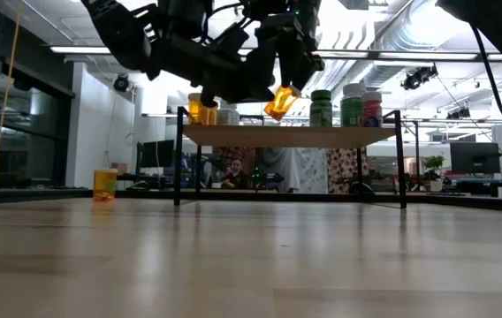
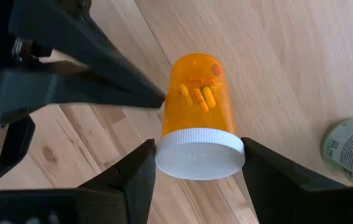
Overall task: Pick and place medicine bottles onto shelf by color
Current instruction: Put the orange pill bottle on the shelf
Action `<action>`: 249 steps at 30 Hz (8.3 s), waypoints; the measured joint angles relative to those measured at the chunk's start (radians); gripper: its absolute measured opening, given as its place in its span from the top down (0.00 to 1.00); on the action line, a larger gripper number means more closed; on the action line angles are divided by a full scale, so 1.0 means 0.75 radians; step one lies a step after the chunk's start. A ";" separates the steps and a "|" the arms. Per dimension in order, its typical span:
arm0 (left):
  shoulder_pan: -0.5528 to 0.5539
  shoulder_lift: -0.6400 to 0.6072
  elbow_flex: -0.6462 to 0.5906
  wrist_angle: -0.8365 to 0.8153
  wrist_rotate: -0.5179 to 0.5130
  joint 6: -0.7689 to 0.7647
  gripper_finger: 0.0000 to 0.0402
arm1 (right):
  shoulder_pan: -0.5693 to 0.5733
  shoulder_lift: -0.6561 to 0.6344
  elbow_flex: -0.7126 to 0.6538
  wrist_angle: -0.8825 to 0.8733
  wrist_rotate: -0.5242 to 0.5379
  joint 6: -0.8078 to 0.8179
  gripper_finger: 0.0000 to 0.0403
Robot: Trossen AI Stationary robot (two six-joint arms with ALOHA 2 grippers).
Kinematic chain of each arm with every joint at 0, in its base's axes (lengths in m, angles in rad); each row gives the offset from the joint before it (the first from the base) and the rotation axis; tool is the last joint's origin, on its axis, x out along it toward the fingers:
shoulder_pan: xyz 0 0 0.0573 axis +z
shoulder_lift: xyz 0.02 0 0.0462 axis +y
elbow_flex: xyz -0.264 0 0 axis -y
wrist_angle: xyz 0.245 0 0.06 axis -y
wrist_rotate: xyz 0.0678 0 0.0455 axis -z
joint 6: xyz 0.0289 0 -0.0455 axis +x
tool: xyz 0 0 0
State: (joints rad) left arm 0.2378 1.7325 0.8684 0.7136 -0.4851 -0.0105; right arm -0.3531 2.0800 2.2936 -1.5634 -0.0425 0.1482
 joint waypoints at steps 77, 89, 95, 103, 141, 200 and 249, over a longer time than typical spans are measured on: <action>0.011 -0.044 -0.002 -0.056 -0.145 0.264 1.00 | 0.001 0.000 -0.001 0.196 0.136 -0.066 0.51; -0.056 -0.190 -0.002 -0.180 -0.137 0.264 1.00 | 0.001 0.000 -0.001 0.196 0.137 -0.139 0.51; -0.121 -0.290 -0.002 -0.294 -0.135 0.264 1.00 | 0.000 0.000 -0.001 0.196 0.137 -0.174 0.51; -0.281 -0.534 -0.002 -0.598 -0.132 0.230 1.00 | 0.000 0.000 -0.001 0.238 0.135 -0.215 0.51; -0.636 -1.067 -0.551 -0.087 -0.101 0.018 1.00 | -0.021 0.008 -0.176 0.801 0.032 -0.180 0.51; -0.636 -1.066 -0.551 -0.088 -0.101 0.018 1.00 | -0.018 0.052 -0.178 0.874 0.076 -0.138 0.45; -0.685 -1.050 -0.551 -0.117 -0.101 -0.049 1.00 | 0.482 -1.234 -2.394 3.047 0.124 -0.102 0.27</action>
State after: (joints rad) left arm -0.2757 0.9449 0.4549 0.6259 -0.5606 -0.0469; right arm 0.0086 1.1545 0.4982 0.7218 0.0505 0.0717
